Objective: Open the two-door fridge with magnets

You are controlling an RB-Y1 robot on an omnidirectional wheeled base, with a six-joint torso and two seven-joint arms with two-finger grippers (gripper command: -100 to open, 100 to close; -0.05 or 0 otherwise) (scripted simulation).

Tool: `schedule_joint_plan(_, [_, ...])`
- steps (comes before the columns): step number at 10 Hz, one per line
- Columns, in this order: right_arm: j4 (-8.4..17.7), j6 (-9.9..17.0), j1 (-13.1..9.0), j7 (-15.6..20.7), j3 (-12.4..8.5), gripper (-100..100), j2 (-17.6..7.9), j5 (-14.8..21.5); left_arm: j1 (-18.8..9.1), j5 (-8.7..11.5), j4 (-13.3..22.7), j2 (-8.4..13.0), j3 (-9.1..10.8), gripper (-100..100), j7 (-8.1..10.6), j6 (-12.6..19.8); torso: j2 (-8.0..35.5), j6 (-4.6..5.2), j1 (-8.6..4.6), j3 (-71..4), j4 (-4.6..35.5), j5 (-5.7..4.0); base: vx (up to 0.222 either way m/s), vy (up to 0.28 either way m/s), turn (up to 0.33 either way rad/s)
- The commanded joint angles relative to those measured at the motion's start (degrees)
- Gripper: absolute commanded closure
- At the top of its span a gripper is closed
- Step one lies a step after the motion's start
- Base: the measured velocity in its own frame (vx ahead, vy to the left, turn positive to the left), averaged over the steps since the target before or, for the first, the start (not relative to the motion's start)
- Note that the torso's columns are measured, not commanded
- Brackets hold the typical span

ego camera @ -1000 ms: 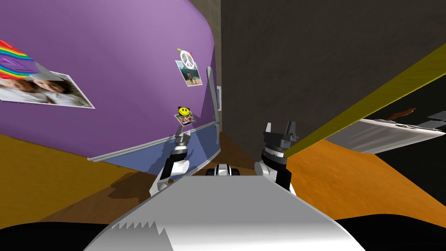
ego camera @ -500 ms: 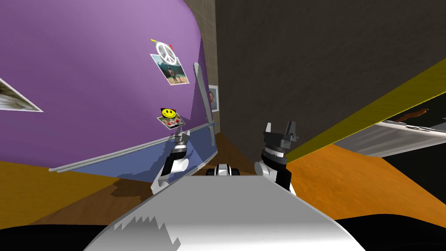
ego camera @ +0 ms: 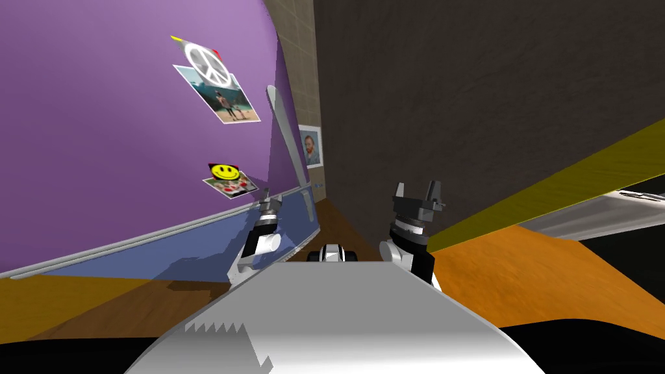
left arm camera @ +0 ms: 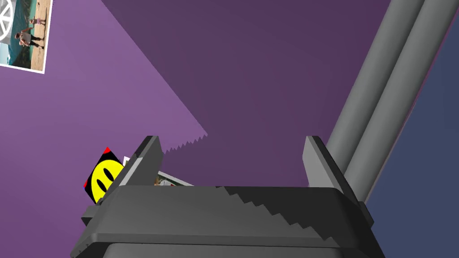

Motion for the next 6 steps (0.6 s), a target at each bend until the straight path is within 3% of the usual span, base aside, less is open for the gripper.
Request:
schedule_joint_plan(1, [0.00, 0.00, 0.00, 0.00, 0.00, 0, 0.00, 0.00, -1.33, 1.05, 1.96, -0.69, 1.14, -100, 1.32, 0.30, 0.01, 0.00, 0.04, 0.00, 0.00, 0.02, 0.095, -0.169, 0.014])
schedule_joint_plan(4, [0.00, 0.00, 0.00, 0.00, 0.00, 0, 0.00, 0.00, -2.91, 2.22, 4.16, -2.66, 2.44, -100, 2.75, 0.65, 0.04, 0.00, 0.06, 0.02, 0.01, 0.02, 0.096, -0.162, 0.015])
schedule_joint_plan(6, [0.00, 0.00, 0.00, 0.00, 0.00, 0, 0.00, 0.00, -4.20, 3.19, 5.92, -6.42, 3.51, -100, 3.91, 0.94, -0.15, 0.01, -0.18, -0.09, -0.04, -0.04, 0.137, -0.212, 0.020])
